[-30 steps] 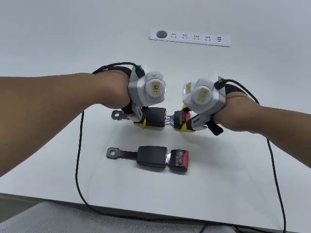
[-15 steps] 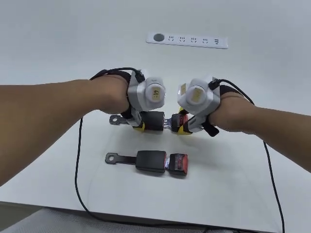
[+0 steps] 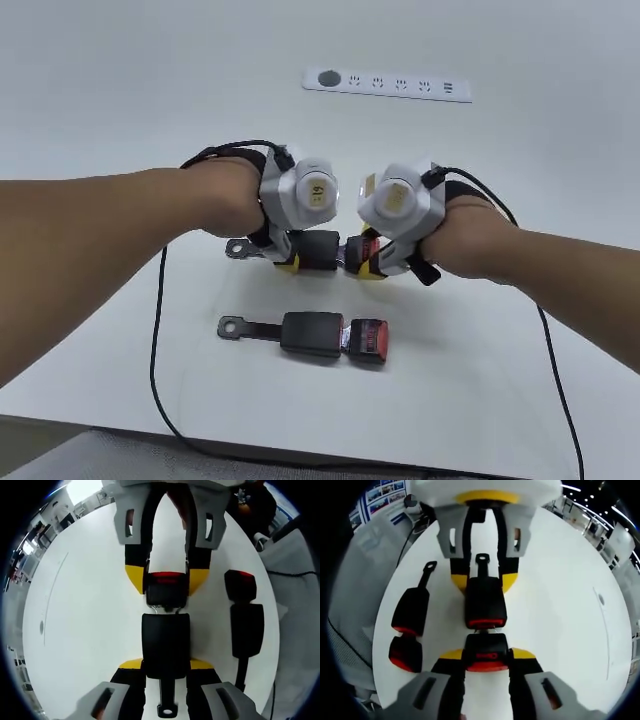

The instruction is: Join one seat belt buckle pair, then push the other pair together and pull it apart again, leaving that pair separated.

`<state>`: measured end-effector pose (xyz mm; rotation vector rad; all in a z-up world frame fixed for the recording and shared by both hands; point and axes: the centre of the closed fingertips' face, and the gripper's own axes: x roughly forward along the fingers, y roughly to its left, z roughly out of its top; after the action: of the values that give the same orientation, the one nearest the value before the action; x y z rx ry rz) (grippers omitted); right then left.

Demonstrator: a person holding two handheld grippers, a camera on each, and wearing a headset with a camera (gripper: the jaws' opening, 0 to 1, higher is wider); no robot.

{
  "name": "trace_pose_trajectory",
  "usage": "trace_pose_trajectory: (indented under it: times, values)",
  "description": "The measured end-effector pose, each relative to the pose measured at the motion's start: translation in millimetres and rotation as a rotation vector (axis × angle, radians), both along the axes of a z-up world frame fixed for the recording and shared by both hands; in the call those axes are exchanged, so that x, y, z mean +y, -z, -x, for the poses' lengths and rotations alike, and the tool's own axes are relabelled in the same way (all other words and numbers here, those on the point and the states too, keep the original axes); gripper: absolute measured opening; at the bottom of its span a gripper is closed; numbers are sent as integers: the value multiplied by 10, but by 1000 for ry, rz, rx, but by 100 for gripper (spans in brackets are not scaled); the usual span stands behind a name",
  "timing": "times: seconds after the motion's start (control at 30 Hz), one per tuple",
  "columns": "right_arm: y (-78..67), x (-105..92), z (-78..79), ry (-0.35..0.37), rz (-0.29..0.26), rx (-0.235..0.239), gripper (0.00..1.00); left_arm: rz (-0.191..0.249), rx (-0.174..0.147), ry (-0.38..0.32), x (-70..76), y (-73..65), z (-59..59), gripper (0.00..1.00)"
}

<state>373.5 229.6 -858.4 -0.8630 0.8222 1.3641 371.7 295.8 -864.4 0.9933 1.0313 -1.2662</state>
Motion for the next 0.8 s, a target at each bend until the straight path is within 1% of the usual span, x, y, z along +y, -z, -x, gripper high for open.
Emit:
trace_pose_trajectory:
  times: [0.13,0.37,0.63,0.8]
  values:
    - [0,-14,2,18,-41,1,32,4,-1,-3,3,-2,-6,31]
    - [-3,1,11,17,-65,0,32,3,0,3,3,0,-7,31]
    - [11,5,4,16,-71,1,33,4,1,6,-2,-3,4,31]
    - [17,1,7,13,-76,1,33,1,0,7,-6,-30,34,31]
